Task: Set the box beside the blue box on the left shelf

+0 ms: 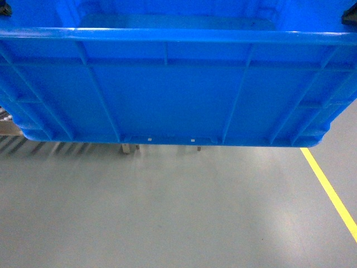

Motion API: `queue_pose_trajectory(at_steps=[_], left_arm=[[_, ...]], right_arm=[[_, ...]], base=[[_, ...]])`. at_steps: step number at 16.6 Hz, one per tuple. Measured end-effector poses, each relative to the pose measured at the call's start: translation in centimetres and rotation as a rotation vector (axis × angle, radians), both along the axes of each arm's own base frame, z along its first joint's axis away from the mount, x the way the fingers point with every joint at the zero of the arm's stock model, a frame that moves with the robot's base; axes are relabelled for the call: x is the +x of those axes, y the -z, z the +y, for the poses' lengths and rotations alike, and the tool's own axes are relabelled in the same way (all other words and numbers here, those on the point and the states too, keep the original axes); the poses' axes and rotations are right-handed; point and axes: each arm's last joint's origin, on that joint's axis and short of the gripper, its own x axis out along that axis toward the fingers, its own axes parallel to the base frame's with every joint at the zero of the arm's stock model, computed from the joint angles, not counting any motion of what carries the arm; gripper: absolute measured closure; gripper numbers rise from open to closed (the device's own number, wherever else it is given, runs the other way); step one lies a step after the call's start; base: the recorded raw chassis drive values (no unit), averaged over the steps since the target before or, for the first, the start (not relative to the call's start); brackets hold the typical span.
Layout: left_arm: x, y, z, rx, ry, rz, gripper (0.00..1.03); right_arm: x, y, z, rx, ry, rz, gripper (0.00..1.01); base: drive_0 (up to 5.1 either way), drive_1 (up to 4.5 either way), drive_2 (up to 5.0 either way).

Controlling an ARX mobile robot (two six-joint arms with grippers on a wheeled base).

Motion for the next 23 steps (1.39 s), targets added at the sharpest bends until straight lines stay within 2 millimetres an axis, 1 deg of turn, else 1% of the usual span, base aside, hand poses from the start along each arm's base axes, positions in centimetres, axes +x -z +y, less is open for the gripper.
queue_pose_trajectory(at_steps=[18,21,23], left_arm=[[0.00,0.00,0.00,0.000,0.000,-0.002,0.87],[0.02,0.01,0.00,-0.001,0.000,-0.003,0.87],[0.02,-0.04,-0.06,-0.001,0.001,-0.009,0.87]], right_arm=[[0.00,-0.02,0.00,-0.002,-0.001,-0.002,0.94],[0.03,0.01,0.01,-0.002,-0.001,-0.001,0.94],[0.01,0.00,-0.06,-0.001,0.001,-0.001,0.94]], base=[[0.0,4.36,-4.3],[0.0,0.00,0.0],[-4.8,2.59,2.6]])
